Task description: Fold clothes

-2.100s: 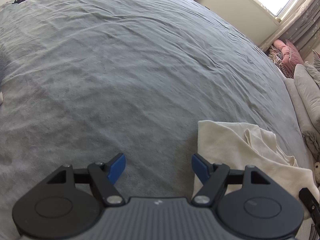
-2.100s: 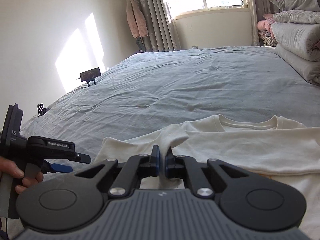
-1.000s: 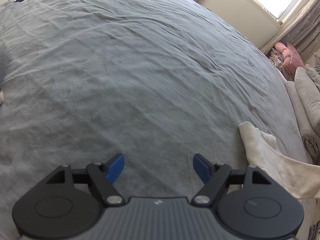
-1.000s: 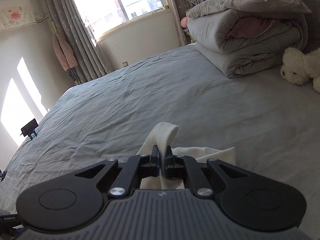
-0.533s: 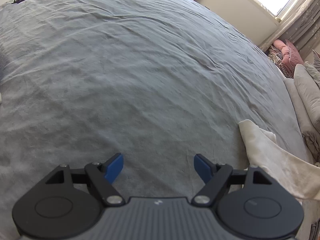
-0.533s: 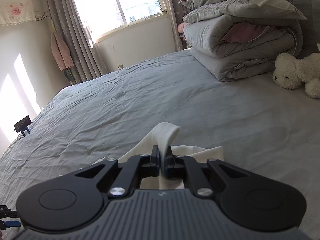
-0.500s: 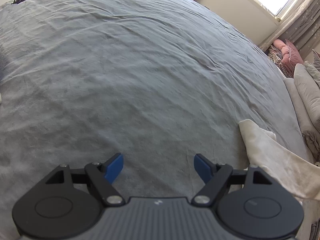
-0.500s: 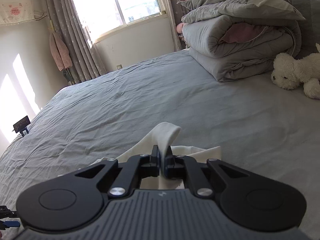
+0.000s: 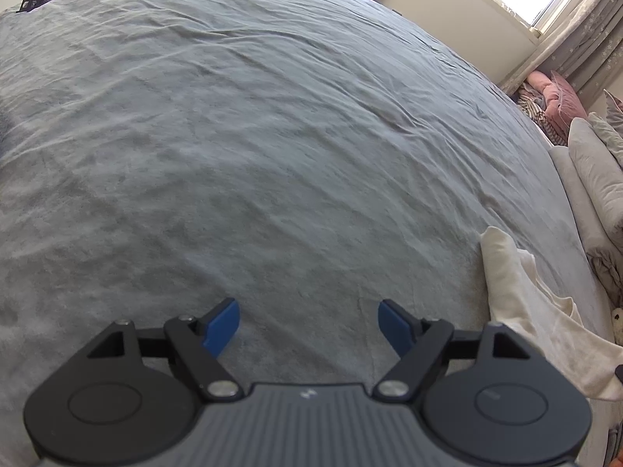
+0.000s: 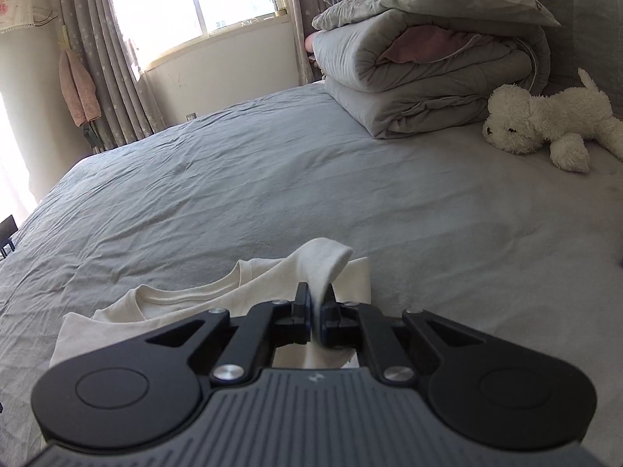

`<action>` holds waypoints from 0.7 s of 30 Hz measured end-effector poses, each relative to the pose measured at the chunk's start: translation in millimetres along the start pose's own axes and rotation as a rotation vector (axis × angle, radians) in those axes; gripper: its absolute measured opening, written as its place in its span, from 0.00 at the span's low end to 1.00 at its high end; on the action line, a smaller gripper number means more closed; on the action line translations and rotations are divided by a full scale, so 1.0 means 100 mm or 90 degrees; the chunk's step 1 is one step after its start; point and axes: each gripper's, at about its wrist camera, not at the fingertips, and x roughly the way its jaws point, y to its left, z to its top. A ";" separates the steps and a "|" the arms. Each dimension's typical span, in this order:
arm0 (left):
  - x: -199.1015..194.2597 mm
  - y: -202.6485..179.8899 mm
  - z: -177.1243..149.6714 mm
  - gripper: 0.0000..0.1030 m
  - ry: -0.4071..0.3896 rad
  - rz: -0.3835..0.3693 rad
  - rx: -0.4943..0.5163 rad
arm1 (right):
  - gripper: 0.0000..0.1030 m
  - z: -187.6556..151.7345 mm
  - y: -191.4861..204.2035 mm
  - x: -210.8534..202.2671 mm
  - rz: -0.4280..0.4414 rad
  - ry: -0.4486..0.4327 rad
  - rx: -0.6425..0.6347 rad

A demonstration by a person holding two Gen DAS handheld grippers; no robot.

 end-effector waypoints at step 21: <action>0.02 -0.04 -0.02 0.78 0.003 0.001 0.013 | 0.06 -0.12 -0.06 0.12 -0.051 0.019 -0.047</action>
